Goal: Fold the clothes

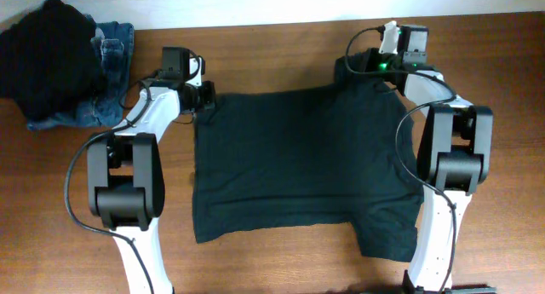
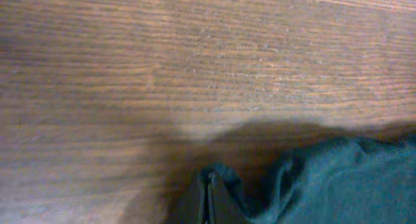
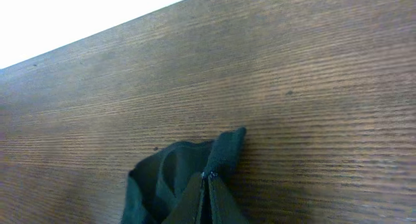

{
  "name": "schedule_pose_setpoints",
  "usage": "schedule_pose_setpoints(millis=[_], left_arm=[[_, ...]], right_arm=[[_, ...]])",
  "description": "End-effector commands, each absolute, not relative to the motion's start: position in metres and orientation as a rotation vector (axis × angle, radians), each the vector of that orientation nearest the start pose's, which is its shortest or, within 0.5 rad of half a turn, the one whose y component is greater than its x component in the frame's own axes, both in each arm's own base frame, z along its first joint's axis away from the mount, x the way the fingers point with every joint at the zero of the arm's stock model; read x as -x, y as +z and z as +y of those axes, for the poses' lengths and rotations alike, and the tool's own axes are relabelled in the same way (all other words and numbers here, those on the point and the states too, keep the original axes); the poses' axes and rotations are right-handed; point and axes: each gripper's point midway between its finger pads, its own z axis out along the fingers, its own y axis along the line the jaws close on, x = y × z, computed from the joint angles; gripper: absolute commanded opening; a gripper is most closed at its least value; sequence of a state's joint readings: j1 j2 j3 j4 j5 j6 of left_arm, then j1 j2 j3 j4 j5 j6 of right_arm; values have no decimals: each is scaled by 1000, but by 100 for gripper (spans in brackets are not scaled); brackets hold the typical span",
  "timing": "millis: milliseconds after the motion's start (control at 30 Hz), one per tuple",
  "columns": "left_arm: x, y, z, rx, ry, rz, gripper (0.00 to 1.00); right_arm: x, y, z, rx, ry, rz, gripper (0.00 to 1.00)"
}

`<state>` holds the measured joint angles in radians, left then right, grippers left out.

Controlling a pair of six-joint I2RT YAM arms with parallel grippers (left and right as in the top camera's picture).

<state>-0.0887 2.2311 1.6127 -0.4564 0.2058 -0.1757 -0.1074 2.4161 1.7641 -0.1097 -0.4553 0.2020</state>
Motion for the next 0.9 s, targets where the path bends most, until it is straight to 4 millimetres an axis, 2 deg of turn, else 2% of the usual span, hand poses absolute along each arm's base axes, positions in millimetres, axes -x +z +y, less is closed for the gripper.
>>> schedule_pose_setpoints(millis=[0,267,567,867], left_arm=[[-527,43,-78,36,-364,2623,1],[-520,41,-72,54,-360,2656,1],[-509,47,-71,59,-359,2691,1],[-509,78,-73,13,-361,2635,1]], right_arm=[[-618,58,8,-113,586,2268,4],[-611,80,8,-117,583,2275,4],[-606,77,7,-133,577,2302,4],[-604,79,7,-135,581,2310,4]])
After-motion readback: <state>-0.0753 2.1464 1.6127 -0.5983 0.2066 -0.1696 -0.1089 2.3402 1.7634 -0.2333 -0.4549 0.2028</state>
